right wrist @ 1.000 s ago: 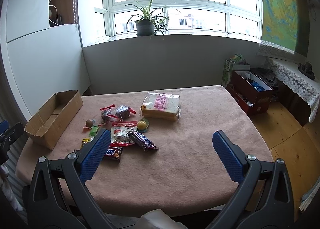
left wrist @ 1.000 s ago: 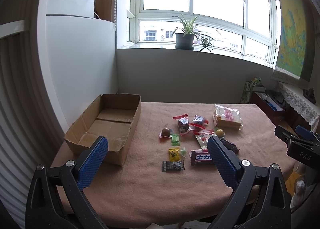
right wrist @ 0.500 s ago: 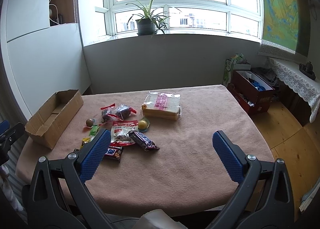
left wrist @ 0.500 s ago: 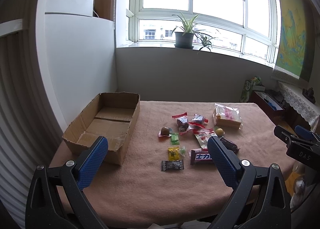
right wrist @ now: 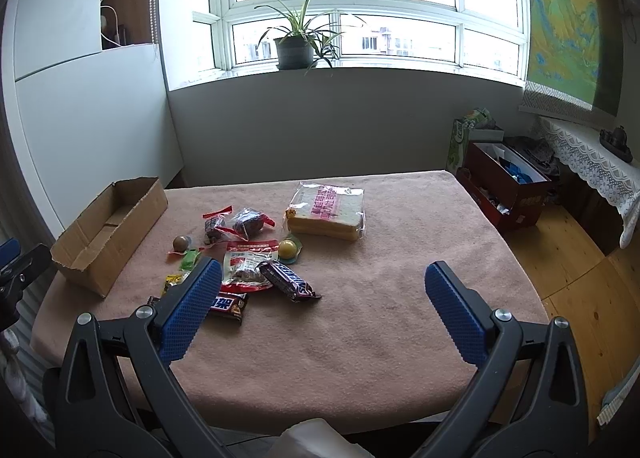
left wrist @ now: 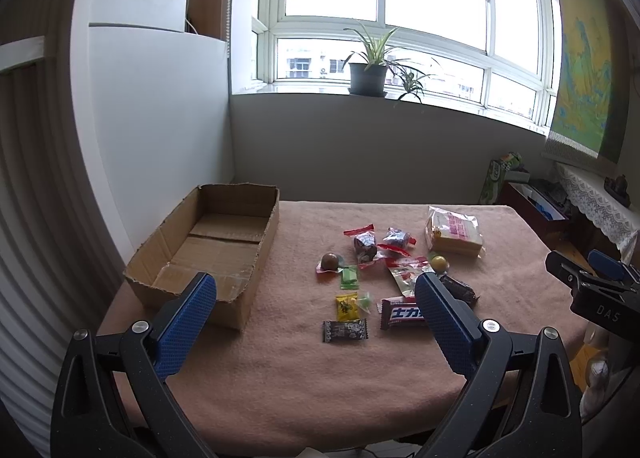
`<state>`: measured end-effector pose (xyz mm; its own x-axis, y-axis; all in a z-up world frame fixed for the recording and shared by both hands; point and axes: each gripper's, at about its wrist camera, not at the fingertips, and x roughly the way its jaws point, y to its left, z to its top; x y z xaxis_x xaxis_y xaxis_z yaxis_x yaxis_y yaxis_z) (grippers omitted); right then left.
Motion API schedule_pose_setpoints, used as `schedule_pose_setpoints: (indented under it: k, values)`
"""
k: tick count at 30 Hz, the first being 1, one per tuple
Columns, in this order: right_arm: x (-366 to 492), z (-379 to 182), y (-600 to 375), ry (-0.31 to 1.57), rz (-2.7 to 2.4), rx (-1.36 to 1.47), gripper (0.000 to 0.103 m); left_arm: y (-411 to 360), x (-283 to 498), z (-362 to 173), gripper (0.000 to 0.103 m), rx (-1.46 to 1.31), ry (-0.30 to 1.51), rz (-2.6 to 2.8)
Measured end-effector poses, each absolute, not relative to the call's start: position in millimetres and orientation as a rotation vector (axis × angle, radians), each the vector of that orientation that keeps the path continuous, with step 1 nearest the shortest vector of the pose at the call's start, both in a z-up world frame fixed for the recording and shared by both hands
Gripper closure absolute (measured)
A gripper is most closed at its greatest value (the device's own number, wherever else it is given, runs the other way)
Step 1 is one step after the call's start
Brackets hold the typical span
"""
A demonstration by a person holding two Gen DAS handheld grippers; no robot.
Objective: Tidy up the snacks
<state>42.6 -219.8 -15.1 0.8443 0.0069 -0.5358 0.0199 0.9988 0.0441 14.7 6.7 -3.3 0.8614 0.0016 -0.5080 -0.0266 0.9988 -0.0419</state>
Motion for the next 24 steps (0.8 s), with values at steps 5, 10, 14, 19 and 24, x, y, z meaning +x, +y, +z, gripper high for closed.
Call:
schedule_pose_setpoints:
  k: [5,10,14,19,24]
  values:
    - [43.5,-16.8,-218.0,0.573,-0.003,0.049,0.000,4.9,15.4,-4.5,0.003,-0.048,0.535,0.012]
    - [44.7,-18.4,-217.5,0.578,-0.002,0.050,0.000,4.6,16.0,-5.3,0.003,-0.048,0.538,0.009]
    - [47.5,-22.1,-219.2,0.589,0.002,0.051,0.000,4.4,17.1,-6.8,0.003,-0.049,0.542,0.007]
    - [51.2,-26.4,-220.8,0.603,0.007,0.054,0.000,5.6,19.3,-9.1,0.003,-0.052,0.551,0.007]
    - [55.1,-31.1,-222.5,0.616,0.006,0.056,0.000,6.9,22.5,-13.4,0.003,-0.054,0.560,0.007]
